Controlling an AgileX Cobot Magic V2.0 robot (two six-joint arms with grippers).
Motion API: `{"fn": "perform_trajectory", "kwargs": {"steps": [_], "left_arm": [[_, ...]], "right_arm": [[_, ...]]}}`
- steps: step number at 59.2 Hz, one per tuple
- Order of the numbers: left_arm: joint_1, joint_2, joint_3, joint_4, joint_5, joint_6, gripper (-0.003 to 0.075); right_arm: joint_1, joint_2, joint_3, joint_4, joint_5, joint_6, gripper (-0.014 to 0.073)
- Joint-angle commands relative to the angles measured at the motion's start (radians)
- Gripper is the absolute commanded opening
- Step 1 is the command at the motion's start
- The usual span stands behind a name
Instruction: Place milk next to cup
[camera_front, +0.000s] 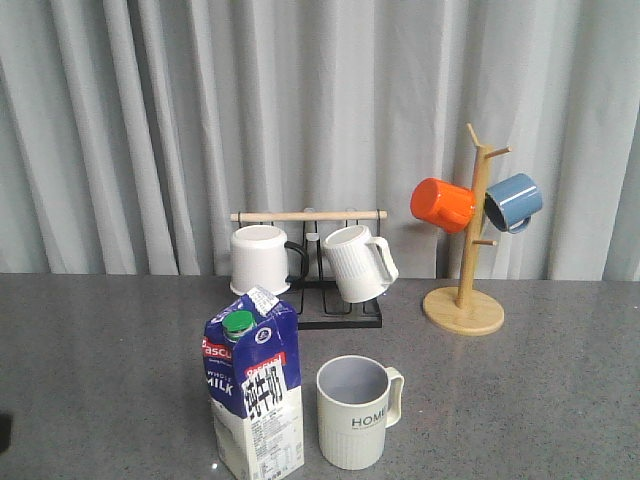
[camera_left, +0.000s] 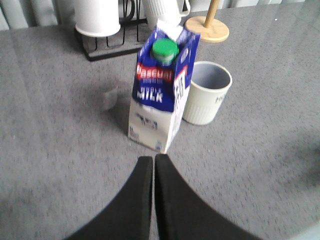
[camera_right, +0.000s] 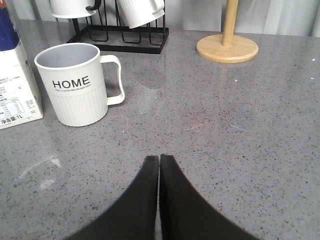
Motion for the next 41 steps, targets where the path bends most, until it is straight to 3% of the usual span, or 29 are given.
{"fn": "perform_trajectory", "kwargs": {"steps": [1, 14, 25, 34, 41], "left_arm": [[-0.003, -0.085, 0.044, -0.017, -0.04, -0.017, -0.0008], [-0.003, -0.183, 0.099, -0.009, 0.109, -0.014, -0.0008], [-0.003, -0.209, 0.107, 0.104, 0.071, -0.009, -0.0008], [0.003, -0.227, 0.222, 0.224, -0.196, -0.01, -0.0008], [0.052, -0.282, 0.42, 0.252, -0.544, -0.014, -0.0008]], "right_arm": [[-0.002, 0.004, -0.025, -0.045, 0.024, 0.002, -0.0005], [-0.002, 0.004, -0.025, -0.045, 0.024, 0.002, -0.0005], [-0.002, 0.004, -0.025, -0.045, 0.024, 0.002, -0.0005], [-0.002, 0.004, -0.025, -0.045, 0.024, 0.002, -0.0005], [-0.002, 0.004, -0.025, -0.045, 0.024, 0.002, -0.0005]]}}
